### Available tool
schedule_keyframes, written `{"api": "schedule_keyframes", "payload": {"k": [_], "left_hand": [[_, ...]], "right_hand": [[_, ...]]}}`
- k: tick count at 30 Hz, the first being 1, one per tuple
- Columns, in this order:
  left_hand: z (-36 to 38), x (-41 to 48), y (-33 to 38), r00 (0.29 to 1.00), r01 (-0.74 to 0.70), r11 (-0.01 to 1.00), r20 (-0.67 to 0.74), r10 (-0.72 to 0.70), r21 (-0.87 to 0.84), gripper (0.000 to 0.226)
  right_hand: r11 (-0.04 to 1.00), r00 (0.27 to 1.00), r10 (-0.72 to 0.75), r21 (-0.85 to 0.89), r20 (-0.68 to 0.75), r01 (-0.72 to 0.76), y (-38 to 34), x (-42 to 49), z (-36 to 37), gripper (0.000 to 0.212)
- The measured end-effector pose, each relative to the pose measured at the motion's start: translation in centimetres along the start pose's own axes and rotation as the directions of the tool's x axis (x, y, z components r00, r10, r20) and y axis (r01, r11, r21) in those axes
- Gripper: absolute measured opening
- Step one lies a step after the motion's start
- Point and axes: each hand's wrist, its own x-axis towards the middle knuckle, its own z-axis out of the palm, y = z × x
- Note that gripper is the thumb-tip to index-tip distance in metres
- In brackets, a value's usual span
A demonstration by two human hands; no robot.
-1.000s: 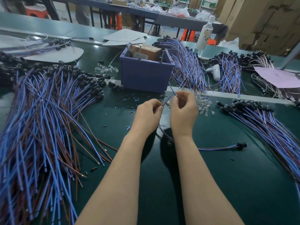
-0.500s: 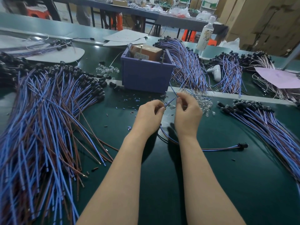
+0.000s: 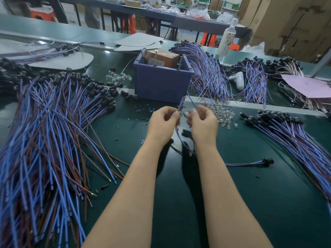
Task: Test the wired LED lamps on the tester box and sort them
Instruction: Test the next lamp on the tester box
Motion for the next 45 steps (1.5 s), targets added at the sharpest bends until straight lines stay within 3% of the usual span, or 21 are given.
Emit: {"api": "schedule_keyframes", "payload": {"k": [1,4,8,10,14,16,19,23,26,29,36,40,45], "left_hand": [[-0.1,0.0,0.1,0.999,0.031,0.995,-0.026,-0.034,-0.100,0.011],[-0.4,0.0,0.7,0.990,0.103,0.915,-0.051,-0.133,-0.390,0.009],[-1.2,0.2,1.3,0.984,0.090,0.857,-0.089,-0.156,-0.508,0.010],[-1.5,0.3,1.5,0.980,0.075,0.825,-0.111,-0.165,-0.560,0.013],[-1.8,0.6,1.7,0.938,0.051,0.669,-0.194,-0.286,-0.741,0.015],[-2.1,0.6,1.7,0.924,0.035,0.651,-0.223,-0.310,-0.758,0.012],[-2.3,0.4,1.8,0.946,0.024,0.676,-0.202,-0.254,-0.737,0.020],[-2.8,0.2,2.4,0.965,-0.061,0.621,-0.205,-0.164,-0.781,0.017],[-3.1,0.1,2.7,0.967,-0.104,0.648,-0.230,-0.112,-0.754,0.010],[-2.9,0.1,2.6,0.971,-0.107,0.742,-0.231,-0.066,-0.662,0.012],[-1.8,0.5,1.1,0.990,0.094,0.915,-0.057,-0.126,-0.391,0.007],[-1.0,0.6,0.3,0.986,0.121,0.979,-0.091,-0.137,-0.163,0.010],[-0.3,0.7,-0.3,0.981,0.121,0.992,-0.155,-0.117,0.018,0.011]], "right_hand": [[0.998,0.996,0.006,-0.071,0.091,0.000,-0.1,-0.1,-0.1,0.005],[0.967,0.933,0.010,-0.240,0.359,0.082,-1.1,-0.9,-0.2,0.020],[0.961,0.860,-0.011,-0.232,0.511,0.150,-2.2,-1.7,-0.4,0.014],[0.958,0.861,-0.023,-0.234,0.507,0.164,-2.7,-1.8,-0.4,0.013],[0.978,0.873,-0.016,-0.176,0.487,0.116,-4.0,-2.0,1.1,0.013],[0.976,0.903,-0.051,-0.171,0.427,0.136,-4.5,-2.0,2.7,0.011],[0.969,0.943,-0.133,-0.158,0.306,0.188,-5.6,-2.2,5.2,0.009],[0.965,0.941,-0.221,-0.083,0.257,0.249,-7.4,-2.7,6.9,0.012],[0.965,0.941,-0.233,-0.063,0.245,0.255,-8.0,-2.5,7.1,0.014],[0.974,0.954,-0.201,-0.054,0.223,0.218,-7.6,-1.6,6.4,0.007],[0.990,0.974,-0.022,-0.133,0.227,0.053,-4.5,0.3,4.1,0.018],[0.996,0.970,0.040,-0.081,0.239,-0.021,-2.1,-0.2,3.5,0.011],[0.998,0.990,-0.002,-0.068,0.142,0.012,-0.2,-0.8,3.6,0.012]]}}
